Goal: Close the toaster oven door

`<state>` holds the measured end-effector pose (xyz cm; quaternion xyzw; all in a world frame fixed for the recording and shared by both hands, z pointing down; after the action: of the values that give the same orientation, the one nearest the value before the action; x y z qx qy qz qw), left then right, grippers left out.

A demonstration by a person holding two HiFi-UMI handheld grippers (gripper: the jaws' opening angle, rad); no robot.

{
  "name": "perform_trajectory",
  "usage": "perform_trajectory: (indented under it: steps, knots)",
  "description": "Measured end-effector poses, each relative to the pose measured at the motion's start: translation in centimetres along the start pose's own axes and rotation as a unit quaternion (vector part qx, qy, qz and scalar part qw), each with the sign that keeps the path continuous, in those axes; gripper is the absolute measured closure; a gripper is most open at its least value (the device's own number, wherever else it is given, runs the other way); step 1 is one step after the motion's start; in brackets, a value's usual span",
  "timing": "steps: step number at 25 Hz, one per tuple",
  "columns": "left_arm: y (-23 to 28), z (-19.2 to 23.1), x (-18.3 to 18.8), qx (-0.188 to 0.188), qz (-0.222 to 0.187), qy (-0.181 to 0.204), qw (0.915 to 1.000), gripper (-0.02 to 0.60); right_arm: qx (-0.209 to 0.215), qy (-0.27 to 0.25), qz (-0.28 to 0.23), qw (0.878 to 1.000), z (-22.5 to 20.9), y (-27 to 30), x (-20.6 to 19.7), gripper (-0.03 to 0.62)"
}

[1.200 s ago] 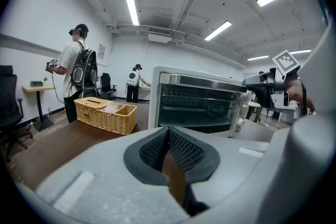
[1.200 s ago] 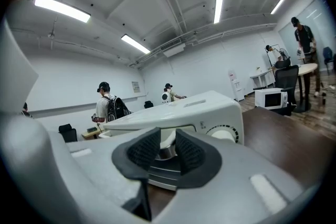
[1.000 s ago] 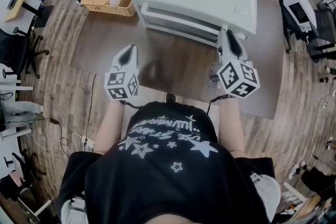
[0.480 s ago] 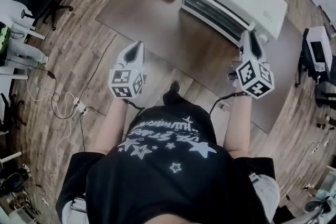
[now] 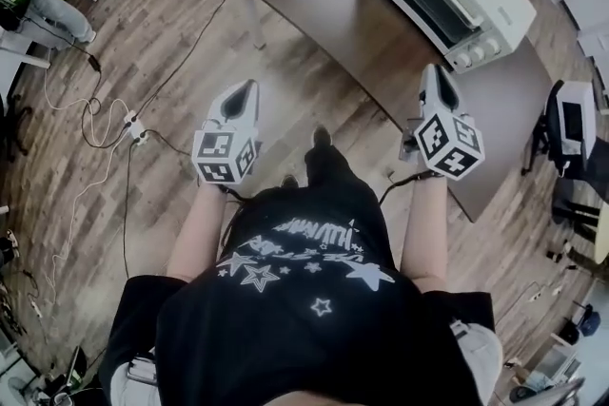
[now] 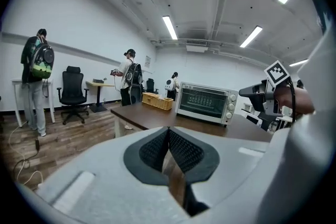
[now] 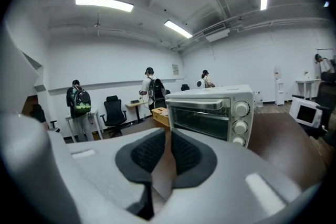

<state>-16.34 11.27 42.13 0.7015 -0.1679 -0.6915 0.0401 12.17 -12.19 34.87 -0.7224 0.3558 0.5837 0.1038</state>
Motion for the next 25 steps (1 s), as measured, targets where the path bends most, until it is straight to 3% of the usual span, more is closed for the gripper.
perform_trajectory:
  steps: [5, 12, 25]
  knots:
    - [-3.6, -0.3, -1.4, 0.038, 0.011, -0.015, 0.9991, 0.571, 0.044, -0.018, 0.04, 0.998, 2.2, -0.5, -1.6, 0.589]
    - [-7.0, -3.1, -2.0, 0.091, 0.021, -0.024, 0.9954, 0.571, 0.115, -0.03, 0.076, 0.99, 3.0, -0.1, -2.9, 0.589]
    - [-12.9, -13.7, -3.9, 0.165, 0.045, -0.037, 0.9845, 0.571, 0.199, -0.033, 0.133, 0.97, -2.7, -5.5, -6.1, 0.589]
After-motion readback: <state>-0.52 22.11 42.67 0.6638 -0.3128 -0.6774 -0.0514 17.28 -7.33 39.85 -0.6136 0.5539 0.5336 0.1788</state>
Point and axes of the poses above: the fingertips, and each gripper's own axes: y forward along the fingers, z to its left, x out of its top, the point moved 5 cm from there along -y, backward along the fingers, and after that the axes turned 10 degrees about y, right-handed, at the moved point
